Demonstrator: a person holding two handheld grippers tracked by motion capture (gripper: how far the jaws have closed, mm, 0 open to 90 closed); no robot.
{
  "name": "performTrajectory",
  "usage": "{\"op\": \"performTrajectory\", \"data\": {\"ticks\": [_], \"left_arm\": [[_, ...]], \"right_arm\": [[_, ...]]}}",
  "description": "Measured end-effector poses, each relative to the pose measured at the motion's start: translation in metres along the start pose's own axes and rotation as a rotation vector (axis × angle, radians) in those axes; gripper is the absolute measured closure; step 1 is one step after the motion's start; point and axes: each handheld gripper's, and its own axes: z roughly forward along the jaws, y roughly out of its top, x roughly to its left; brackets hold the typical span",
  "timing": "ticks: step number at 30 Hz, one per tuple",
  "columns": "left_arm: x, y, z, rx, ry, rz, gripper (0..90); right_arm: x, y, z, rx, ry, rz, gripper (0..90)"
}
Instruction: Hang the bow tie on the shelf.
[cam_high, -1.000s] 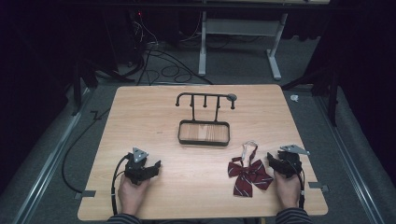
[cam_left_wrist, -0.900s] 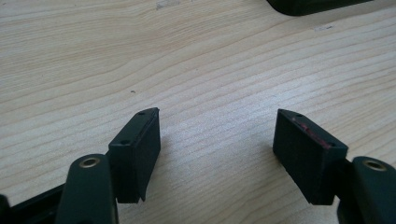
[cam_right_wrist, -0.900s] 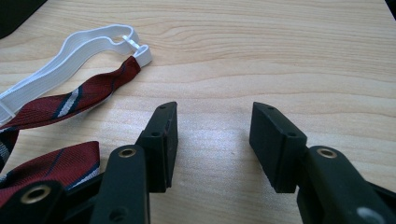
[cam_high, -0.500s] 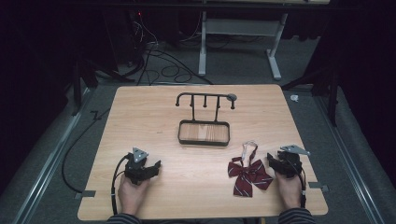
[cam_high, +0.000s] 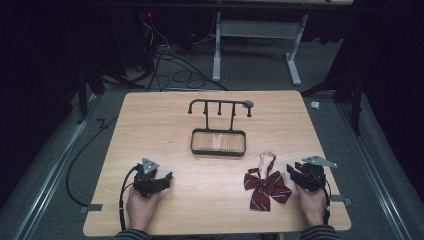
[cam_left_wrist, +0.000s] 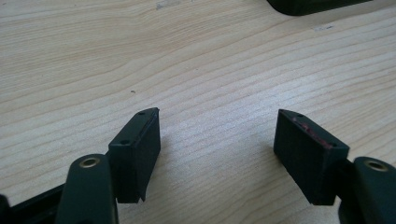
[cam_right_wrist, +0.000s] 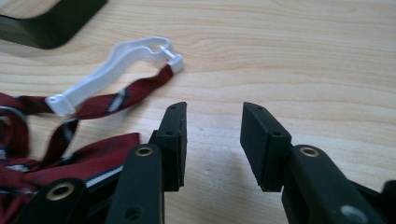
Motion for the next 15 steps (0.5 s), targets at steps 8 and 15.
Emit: {"op": "performTrajectory", "data": {"ticks": [8, 15], "left_arm": [[0.0, 0.0, 0.0, 0.0, -0.004, -0.003, 32.0], [0.0, 0.0, 0.0, 0.0, -0.003, -0.003, 32.0]], "right_arm": [[0.009, 0.005, -0.007, -0.028, 0.037, -0.012, 65.2], [0.015, 0.011, -0.009, -0.035, 0.065, -0.006, 66.0]]}}
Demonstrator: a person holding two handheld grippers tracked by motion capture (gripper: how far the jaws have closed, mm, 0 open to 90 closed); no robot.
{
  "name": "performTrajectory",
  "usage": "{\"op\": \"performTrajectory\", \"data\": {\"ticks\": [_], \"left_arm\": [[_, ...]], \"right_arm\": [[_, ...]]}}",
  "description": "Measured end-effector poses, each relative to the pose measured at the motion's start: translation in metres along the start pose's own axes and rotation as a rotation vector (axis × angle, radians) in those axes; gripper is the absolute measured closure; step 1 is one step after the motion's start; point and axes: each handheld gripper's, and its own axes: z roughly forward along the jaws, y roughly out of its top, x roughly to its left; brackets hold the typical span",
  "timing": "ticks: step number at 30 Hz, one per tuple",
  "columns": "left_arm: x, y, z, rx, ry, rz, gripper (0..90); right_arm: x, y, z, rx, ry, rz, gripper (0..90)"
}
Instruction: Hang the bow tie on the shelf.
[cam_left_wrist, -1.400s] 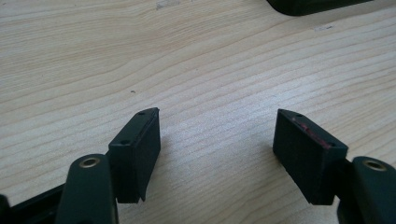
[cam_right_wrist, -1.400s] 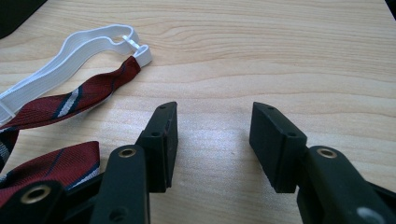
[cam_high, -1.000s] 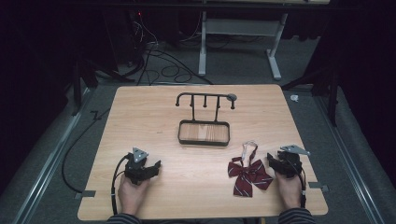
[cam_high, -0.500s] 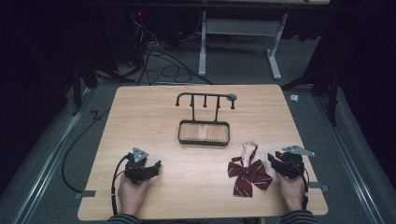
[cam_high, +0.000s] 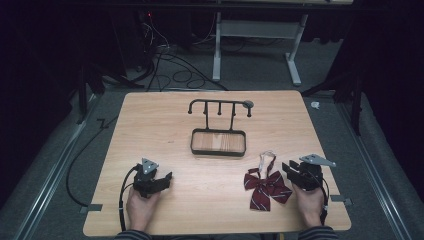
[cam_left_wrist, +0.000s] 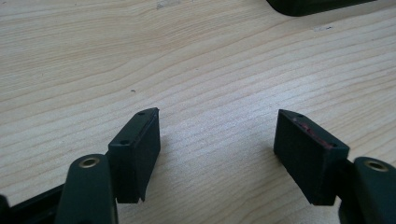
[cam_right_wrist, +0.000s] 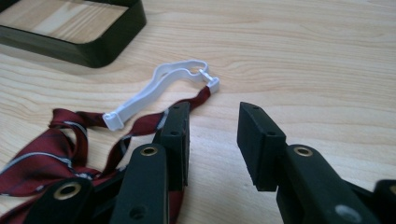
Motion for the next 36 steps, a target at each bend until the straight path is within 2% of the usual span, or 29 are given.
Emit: {"op": "performTrajectory", "data": {"ticks": [10, 22, 29, 36], "left_arm": [[0.0, 0.0, 0.0, -0.001, -0.004, -0.003, 31.7], [0.001, 0.0, 0.0, -0.002, -0.004, -0.005, 31.7], [0.001, 0.0, 0.0, -0.002, -0.004, -0.005, 31.7], [0.001, 0.0, 0.0, 0.001, -0.006, -0.006, 31.7]], "right_arm": [[0.005, 0.014, 0.014, 0.037, 0.019, -0.008, 66.9], [0.008, 0.029, 0.035, 0.076, 0.022, 0.01, 67.7], [0.011, 0.032, 0.046, 0.106, 0.012, 0.013, 66.4], [0.013, 0.03, 0.052, 0.14, -0.009, -0.004, 63.2]]}}
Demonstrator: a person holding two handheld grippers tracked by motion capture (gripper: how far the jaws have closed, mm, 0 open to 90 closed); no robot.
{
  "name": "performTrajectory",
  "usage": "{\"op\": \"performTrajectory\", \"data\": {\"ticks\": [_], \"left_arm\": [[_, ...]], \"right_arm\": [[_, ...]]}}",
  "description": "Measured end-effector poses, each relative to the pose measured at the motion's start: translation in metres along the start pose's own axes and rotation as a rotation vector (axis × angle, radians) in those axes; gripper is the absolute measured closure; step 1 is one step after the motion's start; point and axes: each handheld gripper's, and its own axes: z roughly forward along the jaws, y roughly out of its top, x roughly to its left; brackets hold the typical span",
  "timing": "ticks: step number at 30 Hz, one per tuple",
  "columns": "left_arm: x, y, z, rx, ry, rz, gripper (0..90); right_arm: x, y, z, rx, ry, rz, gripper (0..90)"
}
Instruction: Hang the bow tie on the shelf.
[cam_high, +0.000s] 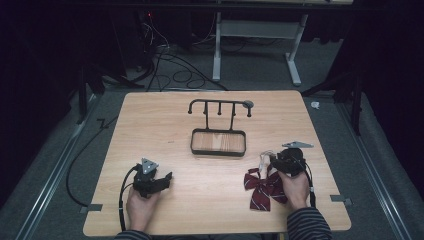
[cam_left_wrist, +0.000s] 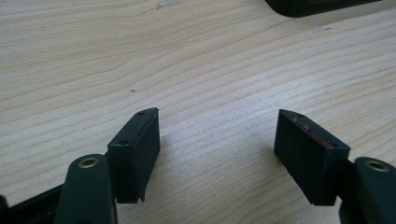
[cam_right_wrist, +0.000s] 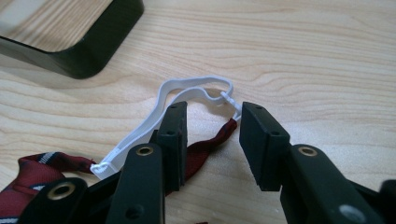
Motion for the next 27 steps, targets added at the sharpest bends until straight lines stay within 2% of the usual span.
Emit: {"op": "performTrajectory", "data": {"ticks": [5, 10, 12, 14, 15, 16, 17, 22, 24, 27], "left_arm": [[0.0, 0.0, 0.0, -0.001, -0.001, -0.001, 31.7], [0.0, 0.0, 0.0, -0.002, -0.002, -0.002, 31.7], [0.0, 0.0, 0.0, -0.002, -0.001, -0.002, 31.7], [0.0, 0.0, 0.0, -0.002, -0.002, -0.002, 31.7], [0.0, 0.0, 0.0, -0.002, -0.002, -0.002, 31.7], [0.0, 0.0, 0.0, -0.002, -0.002, -0.002, 31.7], [0.001, 0.0, 0.0, -0.003, -0.003, -0.003, 31.7], [0.001, 0.0, 0.0, -0.003, -0.006, -0.006, 31.8], [0.001, 0.0, 0.0, -0.004, -0.005, -0.006, 31.7], [0.001, 0.0, 0.0, -0.003, -0.003, -0.004, 31.7]], "right_arm": [[0.001, -0.002, 0.002, 0.014, -0.014, -0.01, 63.5], [0.001, -0.005, 0.006, 0.04, -0.017, -0.02, 67.7], [0.002, -0.007, 0.007, 0.038, -0.024, -0.032, 71.4], [0.002, -0.008, 0.007, 0.032, -0.031, -0.048, 77.6], [0.002, -0.009, 0.006, 0.033, -0.034, -0.064, 83.9], [0.002, -0.009, 0.006, 0.033, -0.034, -0.064, 83.9], [0.001, -0.01, 0.005, 0.036, -0.03, -0.076, 89.0], [0.001, -0.01, 0.005, 0.036, -0.018, -0.089, 90.0], [0.001, -0.009, 0.002, 0.021, -0.005, -0.089, 90.0], [0.002, -0.004, -0.011, -0.022, 0.017, -0.094, 90.0]]}}
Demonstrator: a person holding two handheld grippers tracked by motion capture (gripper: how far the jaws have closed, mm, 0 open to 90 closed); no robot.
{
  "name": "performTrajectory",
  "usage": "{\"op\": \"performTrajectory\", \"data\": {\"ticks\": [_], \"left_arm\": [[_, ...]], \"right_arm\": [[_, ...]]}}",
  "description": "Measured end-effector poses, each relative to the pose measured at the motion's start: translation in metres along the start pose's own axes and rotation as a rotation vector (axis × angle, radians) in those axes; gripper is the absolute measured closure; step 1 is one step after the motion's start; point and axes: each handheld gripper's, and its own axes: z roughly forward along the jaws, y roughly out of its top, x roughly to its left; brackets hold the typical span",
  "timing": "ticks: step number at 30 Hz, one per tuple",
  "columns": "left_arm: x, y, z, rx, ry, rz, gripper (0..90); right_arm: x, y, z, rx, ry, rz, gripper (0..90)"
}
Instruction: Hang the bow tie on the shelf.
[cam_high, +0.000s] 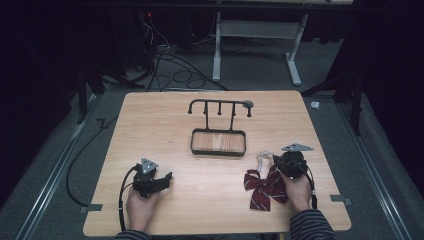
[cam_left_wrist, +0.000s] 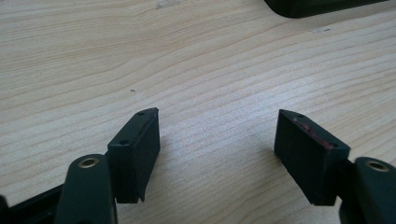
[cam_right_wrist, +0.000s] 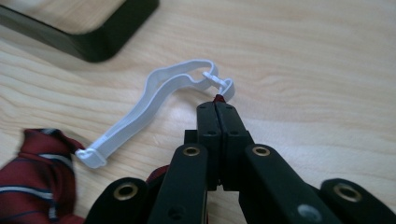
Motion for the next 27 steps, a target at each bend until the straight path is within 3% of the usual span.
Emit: {"op": "performTrajectory", "data": {"ticks": [5, 20, 27], "left_arm": [[0.0, 0.0, 0.0, 0.001, 0.002, 0.002, 31.7], [-0.001, 0.0, 0.0, 0.001, 0.002, 0.002, 31.8], [-0.001, 0.0, 0.0, 0.0, 0.005, 0.004, 32.1]], "right_arm": [[0.001, 0.009, -0.016, -0.045, 0.013, -0.015, 90.0], [0.022, 0.044, -0.066, -0.165, 0.035, -0.153, 90.0], [0.028, 0.056, -0.08, -0.203, 0.039, -0.19, 90.0]]}}
